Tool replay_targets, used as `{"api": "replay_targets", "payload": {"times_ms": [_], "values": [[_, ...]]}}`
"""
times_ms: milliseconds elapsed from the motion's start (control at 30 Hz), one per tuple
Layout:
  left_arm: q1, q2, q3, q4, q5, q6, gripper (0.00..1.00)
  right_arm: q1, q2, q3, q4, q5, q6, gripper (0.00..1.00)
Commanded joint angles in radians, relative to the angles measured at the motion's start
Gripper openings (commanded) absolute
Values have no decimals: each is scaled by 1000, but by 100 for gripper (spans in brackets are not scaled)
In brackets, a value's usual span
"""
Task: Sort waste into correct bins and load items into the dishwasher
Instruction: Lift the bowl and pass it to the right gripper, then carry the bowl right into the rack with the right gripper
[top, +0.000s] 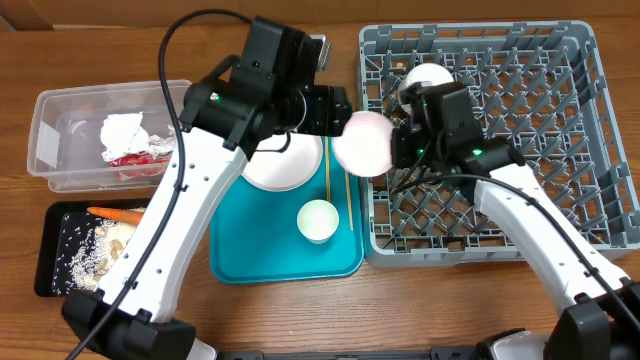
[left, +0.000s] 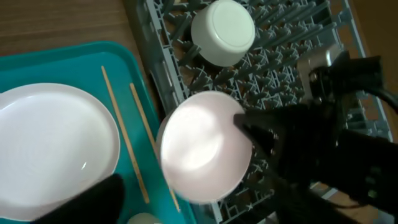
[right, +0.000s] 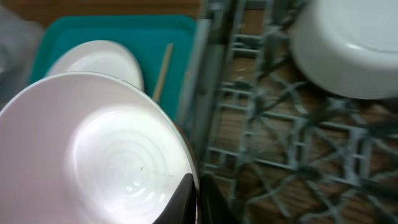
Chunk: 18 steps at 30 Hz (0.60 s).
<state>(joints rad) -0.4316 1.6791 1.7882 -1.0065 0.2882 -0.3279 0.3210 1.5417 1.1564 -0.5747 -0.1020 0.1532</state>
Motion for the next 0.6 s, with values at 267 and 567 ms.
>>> {"api": "replay_targets", "payload": {"times_ms": [267, 567], "values": [[1, -13, 22, -37, -158, 22, 100, -46, -154, 43, -8, 1071, -3, 4], [1, -13, 22, -37, -172, 22, 100, -45, -146, 42, -13, 1136, -307, 4]]}}
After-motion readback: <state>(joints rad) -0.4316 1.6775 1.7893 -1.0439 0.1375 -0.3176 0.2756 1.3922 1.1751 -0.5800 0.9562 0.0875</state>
